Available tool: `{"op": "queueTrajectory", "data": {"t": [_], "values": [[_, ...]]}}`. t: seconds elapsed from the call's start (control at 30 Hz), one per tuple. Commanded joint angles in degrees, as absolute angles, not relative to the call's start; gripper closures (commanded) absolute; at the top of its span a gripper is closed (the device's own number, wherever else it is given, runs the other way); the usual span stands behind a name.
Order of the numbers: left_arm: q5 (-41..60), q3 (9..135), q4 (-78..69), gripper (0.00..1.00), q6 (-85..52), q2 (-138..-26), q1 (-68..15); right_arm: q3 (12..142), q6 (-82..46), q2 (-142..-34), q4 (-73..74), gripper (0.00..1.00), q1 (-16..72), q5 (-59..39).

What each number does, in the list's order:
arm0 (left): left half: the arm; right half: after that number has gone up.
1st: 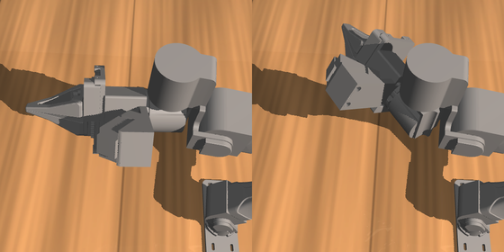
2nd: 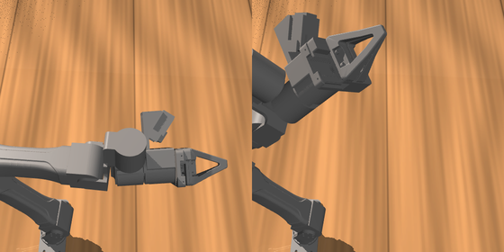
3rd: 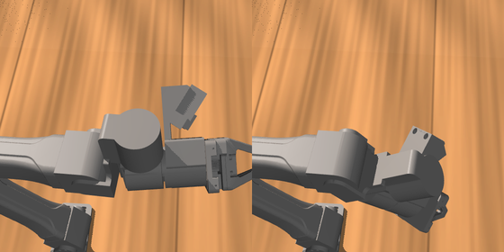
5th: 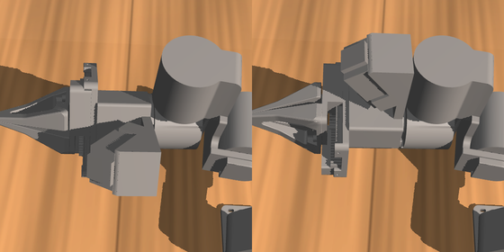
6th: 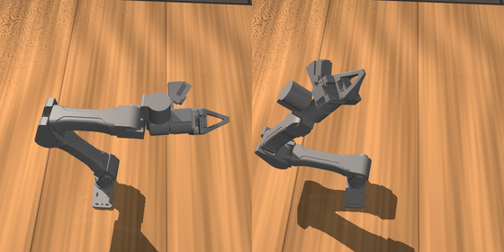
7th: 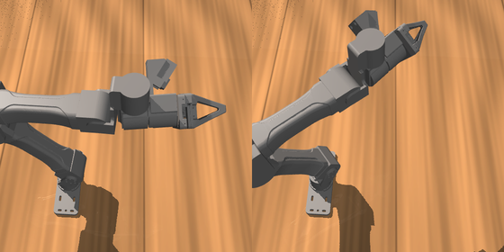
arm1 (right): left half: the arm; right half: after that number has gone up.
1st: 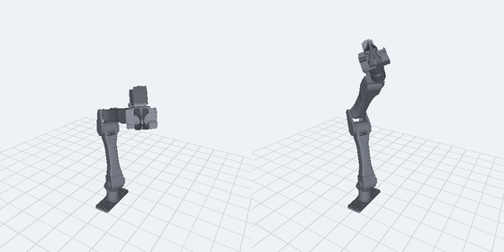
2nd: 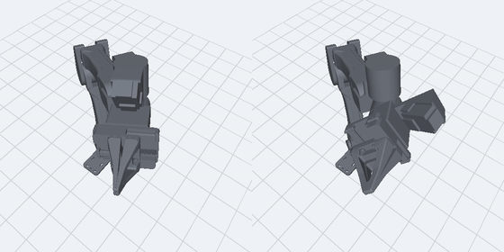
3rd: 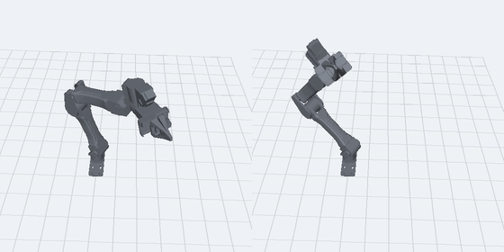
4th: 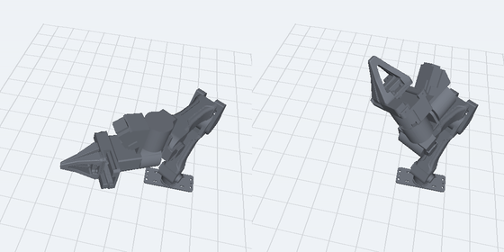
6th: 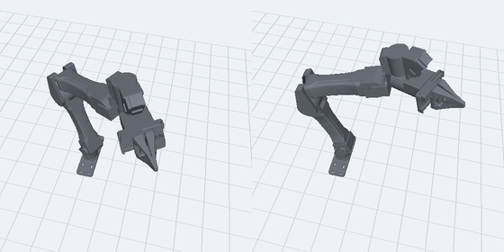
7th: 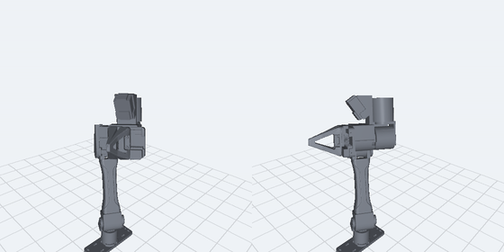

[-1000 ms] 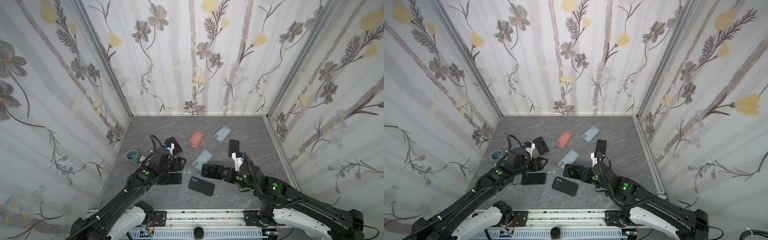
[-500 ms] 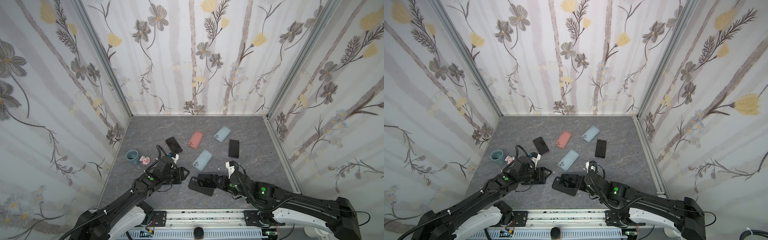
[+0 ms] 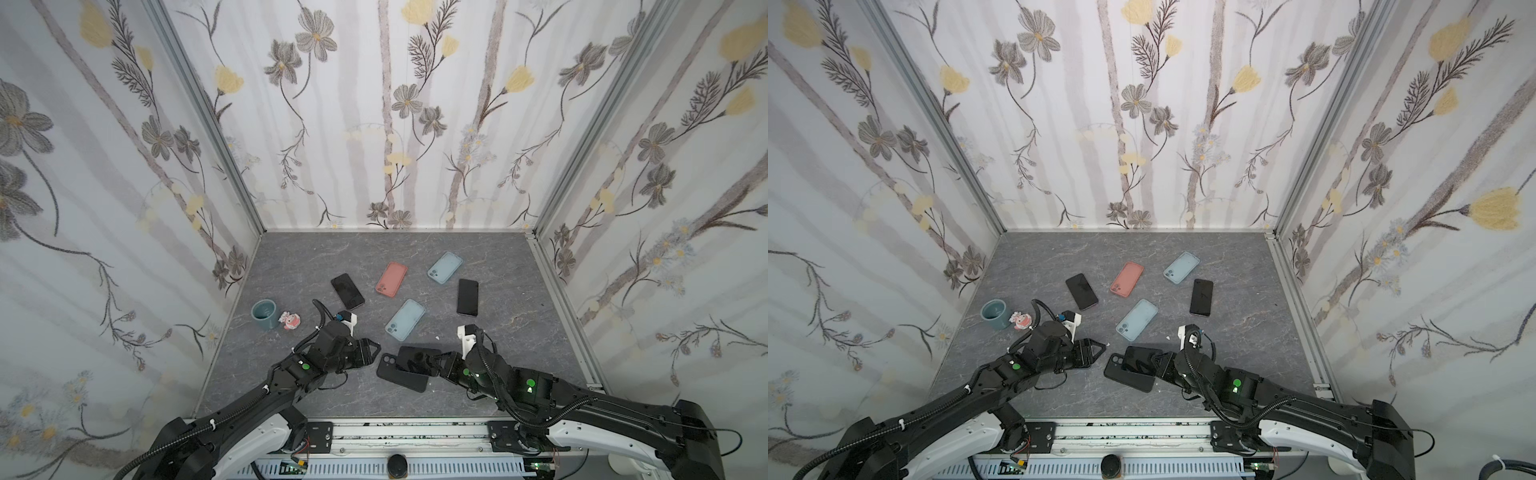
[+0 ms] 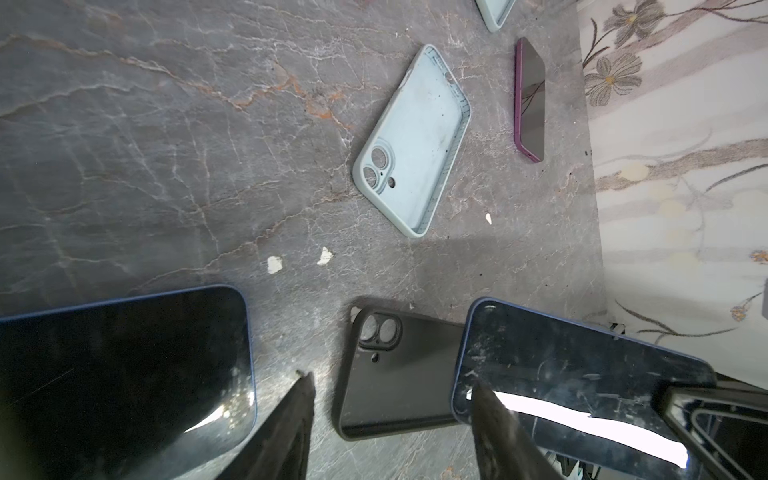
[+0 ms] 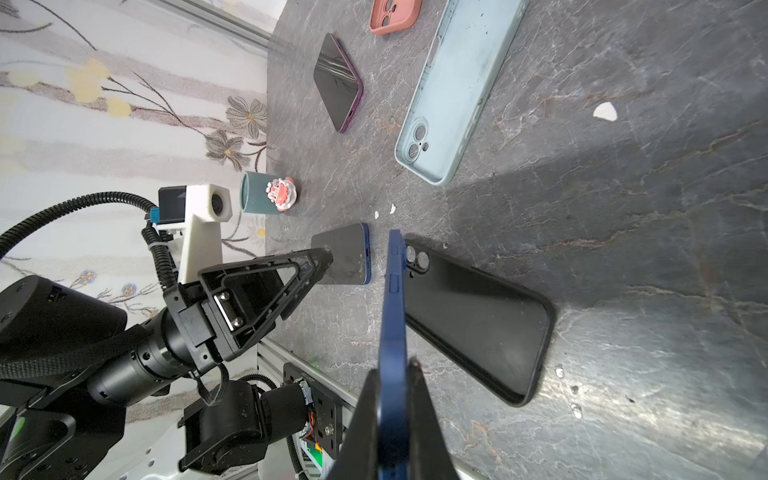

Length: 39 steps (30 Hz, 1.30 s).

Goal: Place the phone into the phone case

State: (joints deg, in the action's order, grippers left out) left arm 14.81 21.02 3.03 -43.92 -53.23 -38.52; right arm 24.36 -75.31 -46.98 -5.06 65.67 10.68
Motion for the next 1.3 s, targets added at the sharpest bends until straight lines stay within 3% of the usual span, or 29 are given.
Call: {"op": "queueTrajectory", "data": {"t": [0.0, 0.7, 1.27], "values": [[15.2, 20.9, 0.0, 0.4, -45.8, -54.0, -39.0, 24.7, -74.3, -48.4, -0.4, 1.0, 65.2, 9.7], [15.9, 16.3, -9.8, 0.42, -52.8, -59.5, -42.1, 14.6, -84.5, -52.1, 18.2, 1.0, 61.8, -0.2], [16.8, 17.4, -13.5, 0.43, -53.3, -66.2, -45.7, 12.9, -82.5, -50.3, 13.9, 1.0, 56.1, -5.4]]}}
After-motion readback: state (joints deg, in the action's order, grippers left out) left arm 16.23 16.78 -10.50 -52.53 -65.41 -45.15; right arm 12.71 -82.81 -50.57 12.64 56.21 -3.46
